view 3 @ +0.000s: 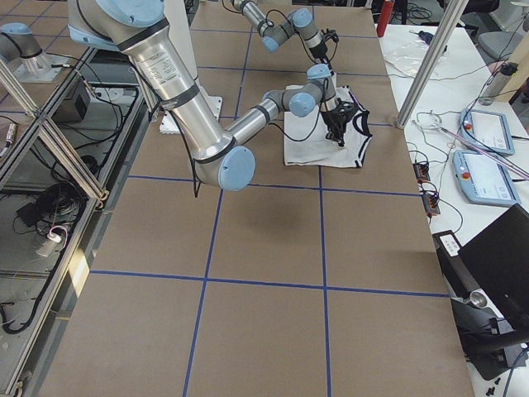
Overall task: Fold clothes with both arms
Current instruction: 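Lift the hem with both grippers and fold it toward the collar, then release the hem at the collar and raise both grippers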
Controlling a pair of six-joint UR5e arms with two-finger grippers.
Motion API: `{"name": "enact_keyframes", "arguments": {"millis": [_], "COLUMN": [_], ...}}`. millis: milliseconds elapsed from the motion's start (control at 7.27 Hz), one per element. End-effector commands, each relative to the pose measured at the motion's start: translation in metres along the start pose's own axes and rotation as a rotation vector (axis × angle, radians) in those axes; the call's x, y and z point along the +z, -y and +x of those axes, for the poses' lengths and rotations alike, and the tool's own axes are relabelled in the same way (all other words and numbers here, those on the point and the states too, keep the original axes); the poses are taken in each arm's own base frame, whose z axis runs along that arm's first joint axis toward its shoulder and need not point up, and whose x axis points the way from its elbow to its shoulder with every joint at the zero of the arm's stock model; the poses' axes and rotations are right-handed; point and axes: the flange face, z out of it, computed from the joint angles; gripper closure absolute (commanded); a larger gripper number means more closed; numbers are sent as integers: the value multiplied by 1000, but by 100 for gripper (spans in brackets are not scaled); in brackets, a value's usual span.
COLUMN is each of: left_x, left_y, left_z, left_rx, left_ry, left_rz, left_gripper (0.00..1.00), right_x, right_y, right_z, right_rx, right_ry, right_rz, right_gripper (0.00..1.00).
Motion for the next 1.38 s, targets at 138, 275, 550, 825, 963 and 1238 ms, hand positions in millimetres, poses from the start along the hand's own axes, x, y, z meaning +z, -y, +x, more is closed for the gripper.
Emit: {"name": "enact_keyframes", "arguments": {"millis": [138,275,550,825,963,1238], "left_x": [53,58,57,55,53,50], "left_y": [8,8,9,15,23,25], "left_z": [-19,-25,-24,-24,-27,-25], "left_rx": [2,0,0,20,58,59], "left_ry": [-10,-3,-10,-25,-23,-31], "left_rz": [26,27,27,38,49,47], "left_gripper": [100,100,100,63,50,46], "right_x": [47,57,66,60,54,27], "right_y": [51,51,49,49,52,44], "right_z": [-25,-23,-19,-27,-32,-8], "right_rx": [14,13,11,11,14,18], "right_ry": [-12,-1,-18,-6,5,71], "right_rz": [-1,-4,-7,-6,-3,-68], "right_gripper": [100,100,100,58,33,28]}}
